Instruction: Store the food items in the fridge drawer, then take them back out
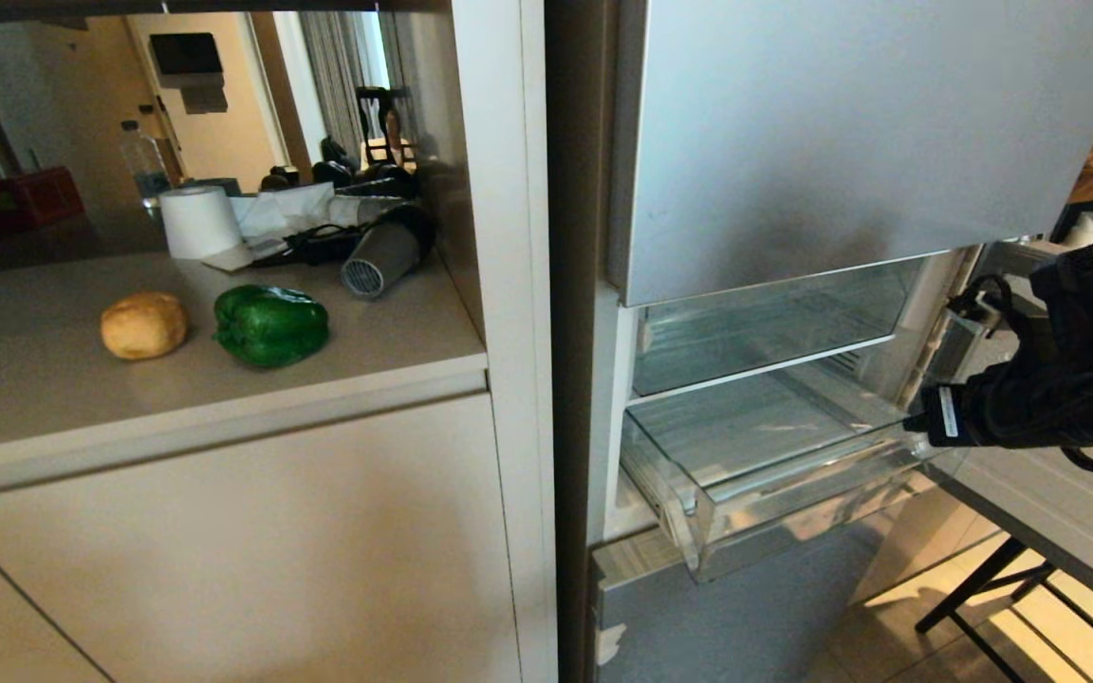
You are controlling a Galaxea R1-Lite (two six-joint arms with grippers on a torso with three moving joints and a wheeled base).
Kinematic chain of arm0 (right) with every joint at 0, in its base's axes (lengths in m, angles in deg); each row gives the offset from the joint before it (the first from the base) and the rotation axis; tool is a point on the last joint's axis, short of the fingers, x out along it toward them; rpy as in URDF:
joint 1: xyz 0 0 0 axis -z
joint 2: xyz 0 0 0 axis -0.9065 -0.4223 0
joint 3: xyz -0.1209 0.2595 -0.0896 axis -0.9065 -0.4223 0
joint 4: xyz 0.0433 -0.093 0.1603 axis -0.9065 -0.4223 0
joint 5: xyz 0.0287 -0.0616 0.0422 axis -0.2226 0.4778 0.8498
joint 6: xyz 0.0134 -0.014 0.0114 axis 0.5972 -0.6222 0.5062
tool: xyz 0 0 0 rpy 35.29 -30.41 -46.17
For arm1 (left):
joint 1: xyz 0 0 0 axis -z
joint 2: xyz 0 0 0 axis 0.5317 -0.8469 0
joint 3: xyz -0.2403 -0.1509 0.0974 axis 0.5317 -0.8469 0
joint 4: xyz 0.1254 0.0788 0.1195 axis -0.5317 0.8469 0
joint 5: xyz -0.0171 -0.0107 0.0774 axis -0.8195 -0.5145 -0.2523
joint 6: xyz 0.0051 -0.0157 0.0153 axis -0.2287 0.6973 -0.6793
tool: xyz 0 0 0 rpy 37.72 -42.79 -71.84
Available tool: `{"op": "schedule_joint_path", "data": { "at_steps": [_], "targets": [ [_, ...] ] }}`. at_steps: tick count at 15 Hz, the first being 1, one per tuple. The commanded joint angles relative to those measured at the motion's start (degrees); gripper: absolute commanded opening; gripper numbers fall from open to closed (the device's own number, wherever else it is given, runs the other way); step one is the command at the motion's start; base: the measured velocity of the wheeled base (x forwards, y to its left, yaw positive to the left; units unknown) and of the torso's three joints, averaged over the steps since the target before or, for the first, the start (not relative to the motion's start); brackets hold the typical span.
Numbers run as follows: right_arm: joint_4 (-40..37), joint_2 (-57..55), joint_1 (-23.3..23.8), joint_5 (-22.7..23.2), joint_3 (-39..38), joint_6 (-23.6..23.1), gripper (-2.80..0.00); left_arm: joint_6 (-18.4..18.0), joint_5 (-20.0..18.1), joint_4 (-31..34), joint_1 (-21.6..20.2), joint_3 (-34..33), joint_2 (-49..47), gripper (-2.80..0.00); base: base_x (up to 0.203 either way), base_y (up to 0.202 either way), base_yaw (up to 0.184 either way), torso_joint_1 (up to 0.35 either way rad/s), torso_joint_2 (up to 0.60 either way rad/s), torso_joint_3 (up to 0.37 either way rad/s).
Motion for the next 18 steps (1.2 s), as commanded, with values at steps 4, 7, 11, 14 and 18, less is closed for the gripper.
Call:
{"op": "schedule_joint_path", "data": {
  "at_steps": [4, 7, 11, 14, 18],
  "targets": [
    [0.5, -6.0, 0.1, 0.1, 1.9, 0.0, -2.8, 0.0, 0.0, 0.0, 0.0, -0.2, 0.0, -2.8, 0.0, 0.0, 0.0, 0.0, 0.0, 0.0],
    [0.7, -8.6, 0.1, 0.1, 3.1, -1.3, -2.8, 0.0, 0.0, 0.0, 0.0, -0.2, 0.0, -2.8, 0.0, 0.0, 0.0, 0.0, 0.0, 0.0],
    [3.4, -12.0, 0.1, 0.3, 4.9, -1.6, -2.8, 0.0, 0.0, 0.0, 0.0, -0.2, 0.0, -2.8, 0.0, 0.0, 0.0, 0.0, 0.0, 0.0],
    [7.0, -13.9, 0.0, 0.2, 5.1, -2.8, -2.8, 0.0, 0.0, 0.0, 0.0, -0.2, 0.0, -2.8, 0.0, 0.0, 0.0, 0.0, 0.0, 0.0],
    [8.2, -16.7, 0.0, 0.0, 7.1, -3.2, -2.8, 0.0, 0.0, 0.0, 0.0, -0.2, 0.0, -2.8, 0.0, 0.0, 0.0, 0.0, 0.0, 0.0]
  ]
}}
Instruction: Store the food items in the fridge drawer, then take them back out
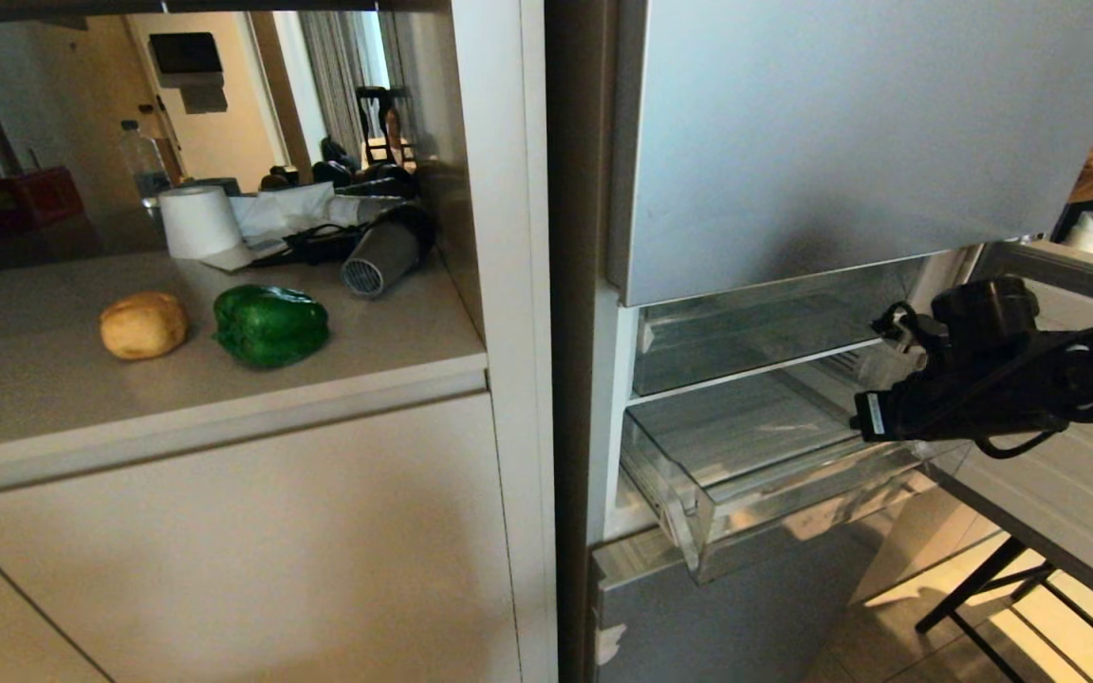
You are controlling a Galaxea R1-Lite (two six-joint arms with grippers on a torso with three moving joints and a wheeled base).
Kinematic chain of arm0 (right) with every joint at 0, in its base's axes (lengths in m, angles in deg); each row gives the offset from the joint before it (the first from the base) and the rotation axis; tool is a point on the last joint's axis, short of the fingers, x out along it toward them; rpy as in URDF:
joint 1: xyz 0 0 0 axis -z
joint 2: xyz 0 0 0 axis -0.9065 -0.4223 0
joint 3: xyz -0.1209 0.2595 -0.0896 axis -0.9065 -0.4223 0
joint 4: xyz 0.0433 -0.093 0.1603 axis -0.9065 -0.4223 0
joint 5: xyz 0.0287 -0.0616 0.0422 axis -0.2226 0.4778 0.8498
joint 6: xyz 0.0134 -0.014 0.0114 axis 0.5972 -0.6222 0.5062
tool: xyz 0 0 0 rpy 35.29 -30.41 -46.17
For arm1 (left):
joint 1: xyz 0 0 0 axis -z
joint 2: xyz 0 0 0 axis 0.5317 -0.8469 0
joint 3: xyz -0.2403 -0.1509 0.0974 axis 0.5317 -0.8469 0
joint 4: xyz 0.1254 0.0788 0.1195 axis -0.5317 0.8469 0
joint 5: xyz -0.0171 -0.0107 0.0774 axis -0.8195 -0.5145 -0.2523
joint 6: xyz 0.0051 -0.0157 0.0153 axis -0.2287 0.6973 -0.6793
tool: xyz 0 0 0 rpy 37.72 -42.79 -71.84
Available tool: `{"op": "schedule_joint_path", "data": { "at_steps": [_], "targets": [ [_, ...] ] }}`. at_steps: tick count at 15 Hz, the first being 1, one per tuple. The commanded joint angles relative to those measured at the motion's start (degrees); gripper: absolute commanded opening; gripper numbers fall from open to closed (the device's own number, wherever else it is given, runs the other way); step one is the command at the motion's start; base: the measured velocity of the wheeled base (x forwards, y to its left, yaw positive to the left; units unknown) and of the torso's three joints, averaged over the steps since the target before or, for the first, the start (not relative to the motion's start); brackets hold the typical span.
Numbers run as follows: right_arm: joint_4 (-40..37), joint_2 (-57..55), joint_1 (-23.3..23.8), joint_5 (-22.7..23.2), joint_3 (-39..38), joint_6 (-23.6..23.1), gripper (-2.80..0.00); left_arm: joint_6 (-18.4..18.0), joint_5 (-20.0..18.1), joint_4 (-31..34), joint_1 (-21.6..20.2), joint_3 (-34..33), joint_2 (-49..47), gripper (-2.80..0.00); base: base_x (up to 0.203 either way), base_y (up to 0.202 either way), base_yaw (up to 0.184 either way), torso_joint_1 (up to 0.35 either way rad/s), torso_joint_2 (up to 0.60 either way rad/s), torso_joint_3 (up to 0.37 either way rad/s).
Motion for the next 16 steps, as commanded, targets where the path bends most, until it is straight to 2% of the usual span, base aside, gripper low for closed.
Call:
{"op": "schedule_joint_path", "data": {
  "at_steps": [1, 7, 16],
  "targets": [
    [0.0, -1.4, 0.0, 0.0, 0.9, 0.0, -2.8, 0.0, 0.0, 0.0, 0.0, -0.2, 0.0, -2.8, 0.0, 0.0, 0.0, 0.0, 0.0, 0.0],
    [-0.8, -3.5, 0.1, -0.3, 3.2, -1.5, -2.8, 0.0, 0.0, 0.0, 0.0, -0.2, 0.0, -2.8, 0.0, 0.0, 0.0, 0.0, 0.0, 0.0],
    [-8.7, 0.7, 1.2, -0.4, 2.1, -2.0, -2.8, 0.0, 0.0, 0.0, 0.0, -0.2, 0.0, -2.8, 0.0, 0.0, 0.0, 0.0, 0.0, 0.0]
  ]
}}
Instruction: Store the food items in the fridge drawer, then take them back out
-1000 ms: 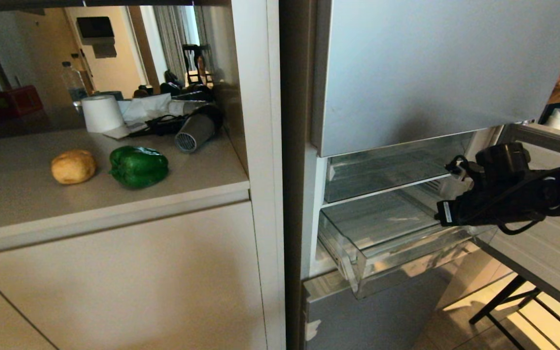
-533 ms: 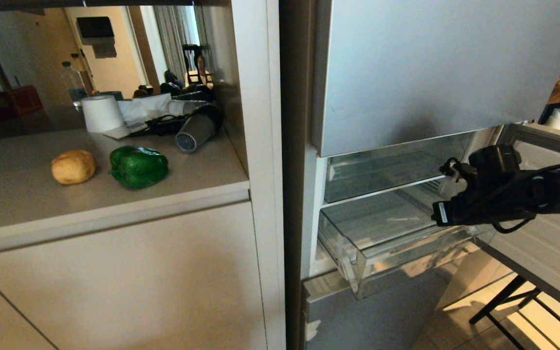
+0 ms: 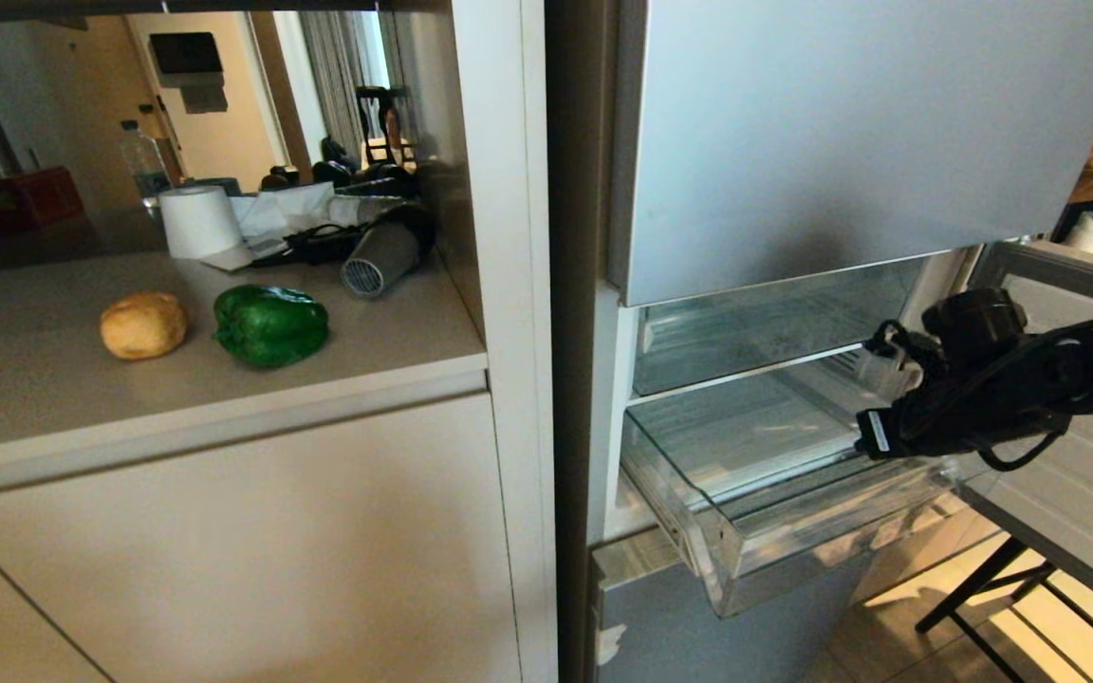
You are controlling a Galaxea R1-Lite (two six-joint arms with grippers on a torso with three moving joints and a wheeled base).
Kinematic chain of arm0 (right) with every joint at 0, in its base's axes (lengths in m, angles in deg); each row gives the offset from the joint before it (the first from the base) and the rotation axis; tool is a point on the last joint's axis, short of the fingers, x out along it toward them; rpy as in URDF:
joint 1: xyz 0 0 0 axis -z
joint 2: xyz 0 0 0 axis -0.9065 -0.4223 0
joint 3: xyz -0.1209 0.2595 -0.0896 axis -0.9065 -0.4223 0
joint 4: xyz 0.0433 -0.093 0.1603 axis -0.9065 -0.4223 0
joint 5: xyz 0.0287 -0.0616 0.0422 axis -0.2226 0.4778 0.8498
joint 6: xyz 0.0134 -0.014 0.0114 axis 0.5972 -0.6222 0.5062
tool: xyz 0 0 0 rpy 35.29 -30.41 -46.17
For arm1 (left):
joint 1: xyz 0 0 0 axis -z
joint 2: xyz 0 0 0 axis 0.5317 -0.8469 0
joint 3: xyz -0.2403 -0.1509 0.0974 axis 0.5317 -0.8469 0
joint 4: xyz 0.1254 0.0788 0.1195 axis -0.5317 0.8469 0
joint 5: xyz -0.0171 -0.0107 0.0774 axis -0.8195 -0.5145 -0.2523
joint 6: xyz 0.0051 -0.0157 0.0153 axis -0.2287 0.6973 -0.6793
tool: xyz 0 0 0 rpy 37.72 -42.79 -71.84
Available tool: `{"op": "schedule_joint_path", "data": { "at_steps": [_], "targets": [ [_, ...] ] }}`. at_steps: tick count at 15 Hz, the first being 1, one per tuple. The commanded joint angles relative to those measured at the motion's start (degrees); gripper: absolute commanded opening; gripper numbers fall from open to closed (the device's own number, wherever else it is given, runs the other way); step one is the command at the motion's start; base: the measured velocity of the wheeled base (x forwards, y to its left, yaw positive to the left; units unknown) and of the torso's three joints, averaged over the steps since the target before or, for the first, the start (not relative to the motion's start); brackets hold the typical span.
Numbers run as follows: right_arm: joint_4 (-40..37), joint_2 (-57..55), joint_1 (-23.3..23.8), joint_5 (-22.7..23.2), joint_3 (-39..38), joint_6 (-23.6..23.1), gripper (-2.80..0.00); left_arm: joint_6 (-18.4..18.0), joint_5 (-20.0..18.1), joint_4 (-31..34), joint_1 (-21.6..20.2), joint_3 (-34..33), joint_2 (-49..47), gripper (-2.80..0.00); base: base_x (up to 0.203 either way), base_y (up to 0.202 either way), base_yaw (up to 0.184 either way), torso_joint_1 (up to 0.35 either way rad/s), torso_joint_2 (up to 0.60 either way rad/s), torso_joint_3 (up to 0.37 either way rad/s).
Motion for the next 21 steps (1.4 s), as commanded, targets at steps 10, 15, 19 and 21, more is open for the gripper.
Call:
{"op": "schedule_joint_path", "data": {
  "at_steps": [10, 15, 19, 21],
  "targets": [
    [-0.6, 8.9, 1.6, 0.0, -8.5, -1.3, -2.8, 0.0, 0.0, 0.0, 0.0, -0.2, 0.0, -2.8, 0.0, 0.0, 0.0, 0.0, 0.0, 0.0],
    [3.9, 7.1, 1.6, 0.4, -6.9, -1.0, -2.8, 0.0, 0.0, 0.0, 0.0, -0.2, 0.0, -2.8, 0.0, 0.0, 0.0, 0.0, 0.0, 0.0],
    [5.6, 3.9, 1.9, 0.1, -6.2, -1.0, -2.8, 0.0, 0.0, 0.0, 0.0, -0.2, 0.0, -2.8, 0.0, 0.0, 0.0, 0.0, 0.0, 0.0],
    [5.6, 3.6, 2.2, 0.1, -6.7, -1.0, -2.8, 0.0, 0.0, 0.0, 0.0, -0.2, 0.0, -2.8, 0.0, 0.0, 0.0, 0.0, 0.0, 0.0]
  ]
}}
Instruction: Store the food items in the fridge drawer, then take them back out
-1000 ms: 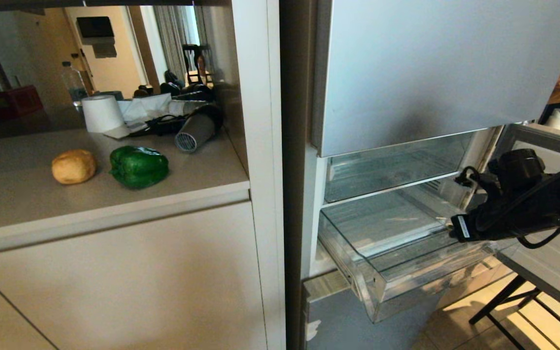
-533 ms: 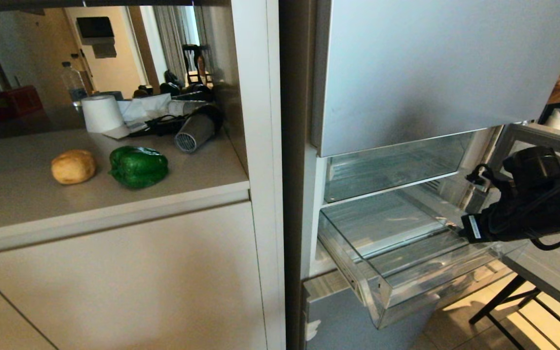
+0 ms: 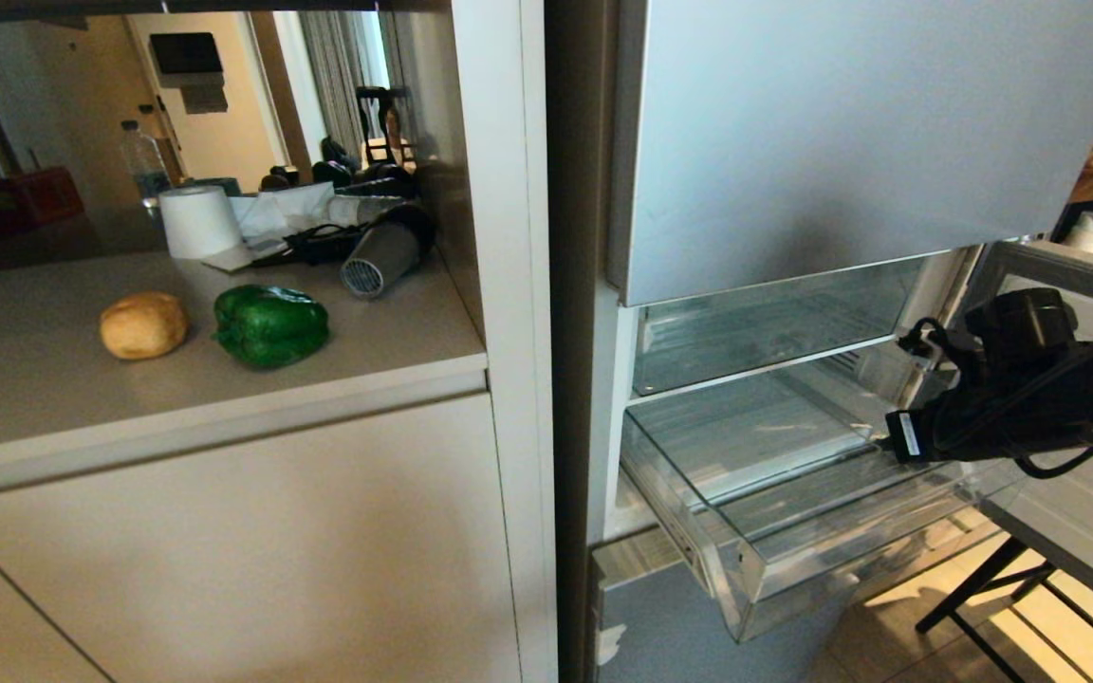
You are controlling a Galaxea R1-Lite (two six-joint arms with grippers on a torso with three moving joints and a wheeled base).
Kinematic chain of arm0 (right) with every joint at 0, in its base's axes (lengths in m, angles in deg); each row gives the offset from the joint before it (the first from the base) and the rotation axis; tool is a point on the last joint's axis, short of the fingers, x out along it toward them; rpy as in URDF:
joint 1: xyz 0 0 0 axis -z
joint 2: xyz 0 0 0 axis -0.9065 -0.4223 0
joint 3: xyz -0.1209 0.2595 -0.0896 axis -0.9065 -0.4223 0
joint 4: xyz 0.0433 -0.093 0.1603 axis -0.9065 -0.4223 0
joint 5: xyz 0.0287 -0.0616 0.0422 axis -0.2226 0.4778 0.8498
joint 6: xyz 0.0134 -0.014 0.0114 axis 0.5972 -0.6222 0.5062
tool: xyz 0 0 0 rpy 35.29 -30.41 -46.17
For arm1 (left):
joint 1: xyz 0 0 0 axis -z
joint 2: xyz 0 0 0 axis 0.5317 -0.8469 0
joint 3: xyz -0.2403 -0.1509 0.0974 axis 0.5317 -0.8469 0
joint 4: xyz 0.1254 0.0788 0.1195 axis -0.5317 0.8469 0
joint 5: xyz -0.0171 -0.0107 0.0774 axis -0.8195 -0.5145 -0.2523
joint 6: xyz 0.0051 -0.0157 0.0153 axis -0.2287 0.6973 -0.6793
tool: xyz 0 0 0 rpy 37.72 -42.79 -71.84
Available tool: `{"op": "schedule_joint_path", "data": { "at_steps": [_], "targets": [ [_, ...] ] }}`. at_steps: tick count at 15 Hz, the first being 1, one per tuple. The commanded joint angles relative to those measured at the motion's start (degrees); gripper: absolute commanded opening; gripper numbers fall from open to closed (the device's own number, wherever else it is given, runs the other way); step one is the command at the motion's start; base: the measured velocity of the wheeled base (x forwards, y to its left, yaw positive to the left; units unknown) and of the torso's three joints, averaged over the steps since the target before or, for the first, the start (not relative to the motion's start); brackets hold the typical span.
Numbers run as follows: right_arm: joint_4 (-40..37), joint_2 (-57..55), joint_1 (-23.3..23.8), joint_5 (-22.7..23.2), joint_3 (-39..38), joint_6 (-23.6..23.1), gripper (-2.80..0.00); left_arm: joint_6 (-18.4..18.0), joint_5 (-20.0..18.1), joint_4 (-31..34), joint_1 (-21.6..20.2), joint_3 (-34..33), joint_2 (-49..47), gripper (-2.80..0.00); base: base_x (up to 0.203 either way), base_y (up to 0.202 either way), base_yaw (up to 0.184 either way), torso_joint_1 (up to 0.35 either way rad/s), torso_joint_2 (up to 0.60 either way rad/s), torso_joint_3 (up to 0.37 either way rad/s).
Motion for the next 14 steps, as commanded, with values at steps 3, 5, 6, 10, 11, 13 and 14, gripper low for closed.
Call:
{"op": "schedule_joint_path", "data": {
  "at_steps": [3, 5, 6, 10, 11, 13, 14],
  "targets": [
    [-0.2, 0.1, 0.5, -0.1, -1.2, -0.2, -2.8, 0.0, 0.0, 0.0, 0.0, -0.2, 0.0, -2.8, 0.0, 0.0, 0.0, 0.0, 0.0, 0.0],
    [-0.3, 1.7, 0.9, -0.1, -3.1, -0.3, -2.8, 0.0, 0.0, 0.0, 0.0, -0.2, 0.0, -2.8, 0.0, 0.0, 0.0, 0.0, 0.0, 0.0],
    [-0.3, 2.2, 1.2, -0.1, -4.1, -0.5, -2.8, 0.0, 0.0, 0.0, 0.0, -0.2, 0.0, -2.8, 0.0, 0.0, 0.0, 0.0, 0.0, 0.0],
    [-0.3, 4.2, 2.1, -0.1, -6.1, -1.4, -2.8, 0.0, 0.0, 0.0, 0.0, -0.2, 0.0, -2.8, 0.0, 0.0, 0.0, 0.0, 0.0, 0.0],
    [-0.3, 4.3, 2.1, -0.1, -6.5, -1.4, -2.8, 0.0, 0.0, 0.0, 0.0, -0.2, 0.0, -2.8, 0.0, 0.0, 0.0, 0.0, 0.0, 0.0],
    [-0.1, 4.4, 2.1, 0.0, -7.0, -1.4, -2.8, 0.0, 0.0, 0.0, 0.0, -0.2, 0.0, -2.8, 0.0, 0.0, 0.0, 0.0, 0.0, 0.0],
    [-0.1, 4.4, 2.1, 0.0, -7.0, -1.4, -2.8, 0.0, 0.0, 0.0, 0.0, -0.2, 0.0, -2.8, 0.0, 0.0, 0.0, 0.0, 0.0, 0.0]
  ]
}}
